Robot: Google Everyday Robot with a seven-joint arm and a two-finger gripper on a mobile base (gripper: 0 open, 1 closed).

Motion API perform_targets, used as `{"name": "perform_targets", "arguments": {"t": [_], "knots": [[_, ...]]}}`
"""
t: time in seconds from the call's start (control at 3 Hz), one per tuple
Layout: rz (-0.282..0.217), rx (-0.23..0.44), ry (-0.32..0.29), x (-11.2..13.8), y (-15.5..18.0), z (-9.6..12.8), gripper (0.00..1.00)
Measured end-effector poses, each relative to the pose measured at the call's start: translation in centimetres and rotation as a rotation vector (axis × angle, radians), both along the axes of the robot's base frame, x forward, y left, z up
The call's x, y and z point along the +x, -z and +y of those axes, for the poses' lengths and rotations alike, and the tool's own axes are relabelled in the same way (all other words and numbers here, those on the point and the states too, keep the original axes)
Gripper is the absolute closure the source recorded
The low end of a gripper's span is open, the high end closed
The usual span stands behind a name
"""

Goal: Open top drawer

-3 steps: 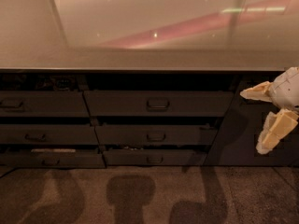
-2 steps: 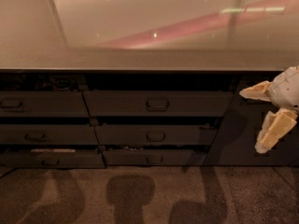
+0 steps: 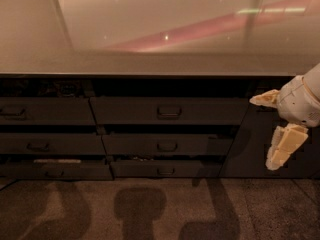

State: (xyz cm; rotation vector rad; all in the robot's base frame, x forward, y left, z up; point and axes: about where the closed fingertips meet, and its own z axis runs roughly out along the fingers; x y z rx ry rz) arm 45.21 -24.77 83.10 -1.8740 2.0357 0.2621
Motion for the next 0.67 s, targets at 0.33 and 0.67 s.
{"name": "perform_targets", "arguments": {"t": [0.33, 0.67], "knots": [[0.000, 0.000, 0.000, 0.00, 0.00, 0.00, 0.00], [0.001, -0.052, 0.031, 0.61, 0.45, -0.25, 0.00]]}}
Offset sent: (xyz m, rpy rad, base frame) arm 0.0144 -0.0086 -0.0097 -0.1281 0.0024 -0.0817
